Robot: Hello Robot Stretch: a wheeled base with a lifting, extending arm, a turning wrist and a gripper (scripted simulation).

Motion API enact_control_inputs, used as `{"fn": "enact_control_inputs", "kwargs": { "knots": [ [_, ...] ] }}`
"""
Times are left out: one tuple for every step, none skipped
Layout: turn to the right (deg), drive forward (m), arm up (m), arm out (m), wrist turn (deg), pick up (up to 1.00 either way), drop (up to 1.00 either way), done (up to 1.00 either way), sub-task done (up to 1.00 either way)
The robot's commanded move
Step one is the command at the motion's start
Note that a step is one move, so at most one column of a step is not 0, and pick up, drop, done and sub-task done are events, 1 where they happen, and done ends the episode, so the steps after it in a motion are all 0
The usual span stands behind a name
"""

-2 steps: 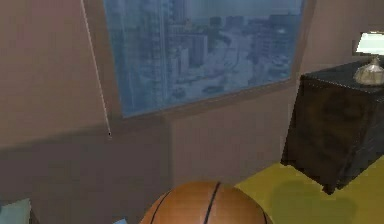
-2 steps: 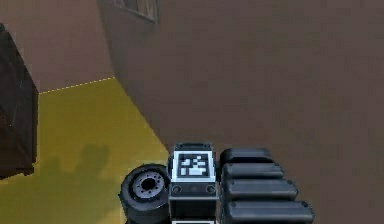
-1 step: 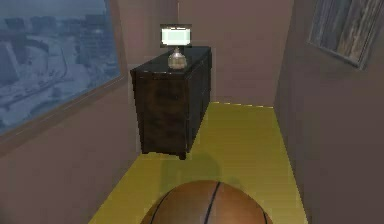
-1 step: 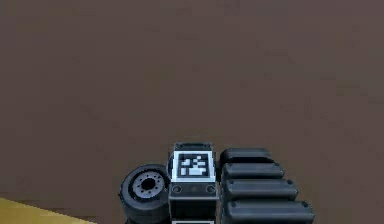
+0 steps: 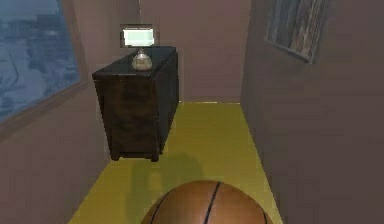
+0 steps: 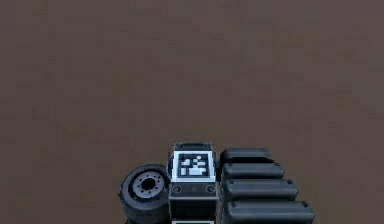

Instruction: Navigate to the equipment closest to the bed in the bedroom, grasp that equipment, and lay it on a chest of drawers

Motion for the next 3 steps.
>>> {"fn": "enact_control_inputs", "kwargs": {
  "knots": [
    [0.0,1.00,0.00,0.00,0.0,0.00,0.00,0.00,0.00],
    [0.0,1.00,0.00,0.00,0.0,0.00,0.00,0.00,0.00],
    [6.0,0.00,0.00,0.00,0.0,0.00,0.00,0.00,0.00]
  ]
}}
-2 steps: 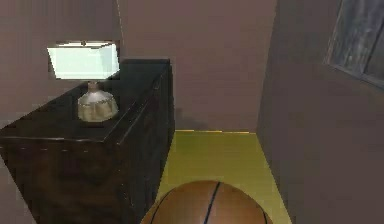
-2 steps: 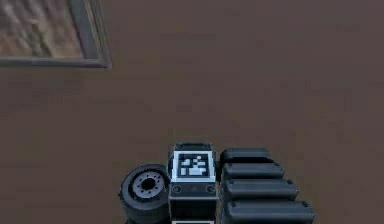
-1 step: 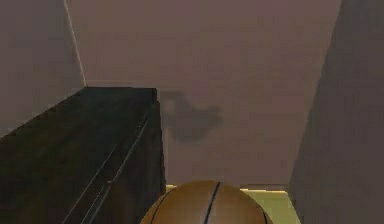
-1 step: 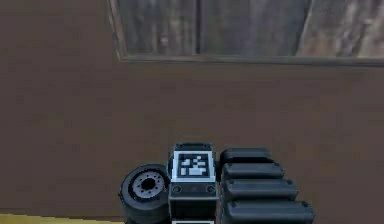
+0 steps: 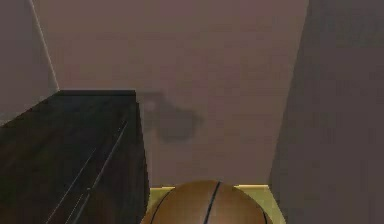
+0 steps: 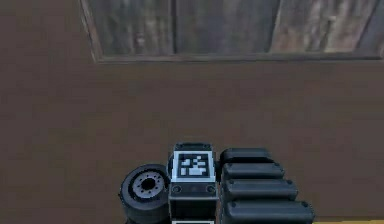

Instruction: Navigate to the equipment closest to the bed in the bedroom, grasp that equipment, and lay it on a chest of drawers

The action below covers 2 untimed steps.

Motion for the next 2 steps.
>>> {"fn": "enact_control_inputs", "kwargs": {
  "knots": [
    [0.0,0.50,0.00,0.00,0.0,0.00,0.00,0.00,0.00],
    [18.0,0.00,0.00,0.00,0.0,0.00,0.00,0.00,0.00]
  ]
}}
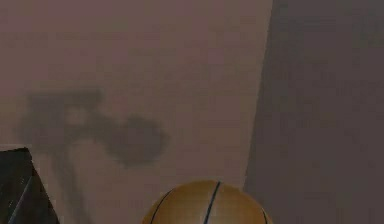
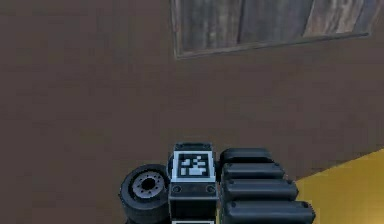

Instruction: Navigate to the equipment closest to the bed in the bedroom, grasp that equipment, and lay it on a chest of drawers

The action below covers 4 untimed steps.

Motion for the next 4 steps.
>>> {"fn": "enact_control_inputs", "kwargs": {
  "knots": [
    [-42.0,0.00,0.00,0.00,0.0,0.00,0.00,0.00,0.00],
    [45.0,0.00,0.00,0.00,0.0,0.00,0.00,0.00,0.00],
    [15.0,0.00,0.00,0.00,0.0,0.00,0.00,0.00,0.00],
    [-45.0,0.00,0.00,0.00,0.0,0.00,0.00,0.00,0.00]
  ]
}}
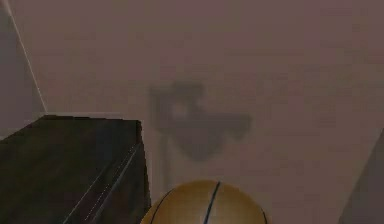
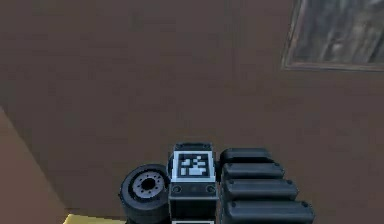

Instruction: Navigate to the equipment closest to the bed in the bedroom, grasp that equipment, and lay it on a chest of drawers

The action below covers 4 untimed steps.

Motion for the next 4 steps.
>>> {"fn": "enact_control_inputs", "kwargs": {
  "knots": [
    [-27.0,0.00,0.00,0.00,0.0,0.00,0.00,0.00,0.00],
    [45.0,0.00,0.00,0.00,0.0,0.00,0.00,0.00,0.00],
    [39.0,0.00,0.00,0.00,0.0,0.00,0.00,0.00,0.00],
    [45.0,0.00,0.00,0.00,0.0,0.00,0.00,0.00,0.00]
  ]
}}
